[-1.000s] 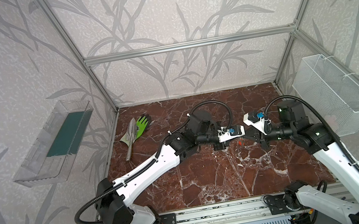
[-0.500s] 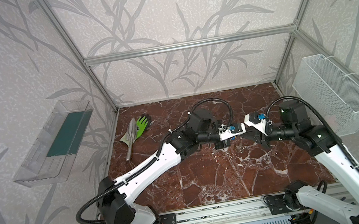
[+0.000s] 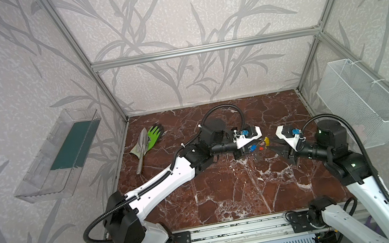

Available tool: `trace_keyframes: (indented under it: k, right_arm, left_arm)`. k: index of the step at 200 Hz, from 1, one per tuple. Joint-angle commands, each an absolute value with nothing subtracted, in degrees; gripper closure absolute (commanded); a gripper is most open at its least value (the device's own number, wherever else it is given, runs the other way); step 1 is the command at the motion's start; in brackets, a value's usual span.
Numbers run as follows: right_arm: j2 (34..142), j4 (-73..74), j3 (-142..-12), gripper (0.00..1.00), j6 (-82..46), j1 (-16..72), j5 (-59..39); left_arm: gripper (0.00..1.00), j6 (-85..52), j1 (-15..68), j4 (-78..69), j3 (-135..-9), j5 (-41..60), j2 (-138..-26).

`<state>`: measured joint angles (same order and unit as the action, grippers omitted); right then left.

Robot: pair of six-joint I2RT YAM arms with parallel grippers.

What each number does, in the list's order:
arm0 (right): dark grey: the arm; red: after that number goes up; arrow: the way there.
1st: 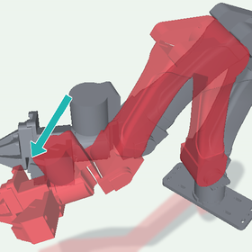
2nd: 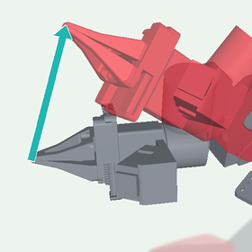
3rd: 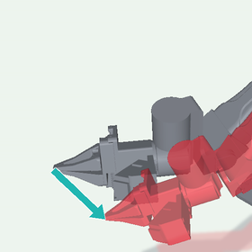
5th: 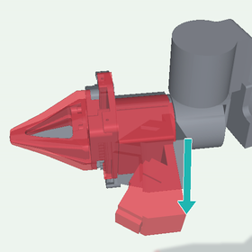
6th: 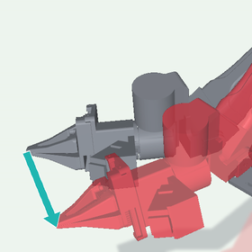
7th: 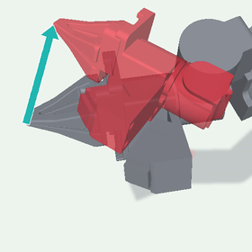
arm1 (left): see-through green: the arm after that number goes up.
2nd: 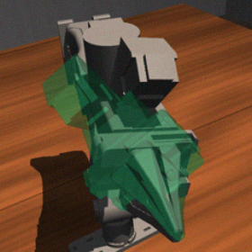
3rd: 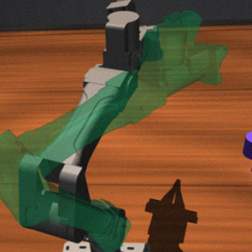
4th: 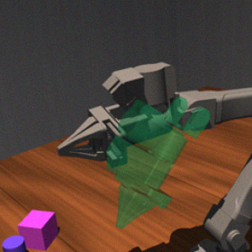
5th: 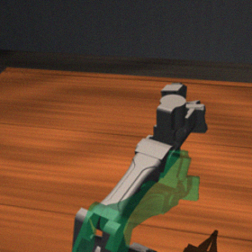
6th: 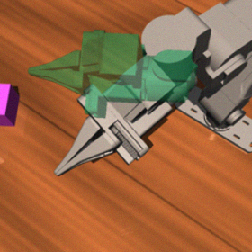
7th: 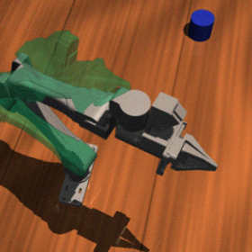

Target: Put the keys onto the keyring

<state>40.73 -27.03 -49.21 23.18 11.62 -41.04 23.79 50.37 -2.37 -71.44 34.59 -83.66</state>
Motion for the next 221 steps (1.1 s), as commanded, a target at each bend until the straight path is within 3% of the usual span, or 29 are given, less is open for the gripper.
trace_keyframes:
  k: [1, 98, 182, 221]
  right_arm:
    - [40.98, -21.84, -48.3, 0.66, 19.96, 11.35, -44.62]
    - [43.88, -9.29, -45.68, 0.67, 12.21, 11.34, -50.04]
    - [45.78, -9.23, -45.86, 0.85, 11.25, 11.34, -56.21]
    - [46.03, -8.44, -46.38, 0.99, 11.92, 11.34, -57.01]
  left_arm:
    - [1.0, 20.26, 50.19, -8.9, -70.52, 35.93, -80.81]
    - [1.0, 17.14, 50.01, -14.5, -67.68, 36.52, -79.14]
    - [1.0, 16.35, 49.33, -16.9, -66.01, 37.92, -77.47]
    - [1.0, 16.11, 49.15, -16.35, -65.92, 39.28, -77.53]
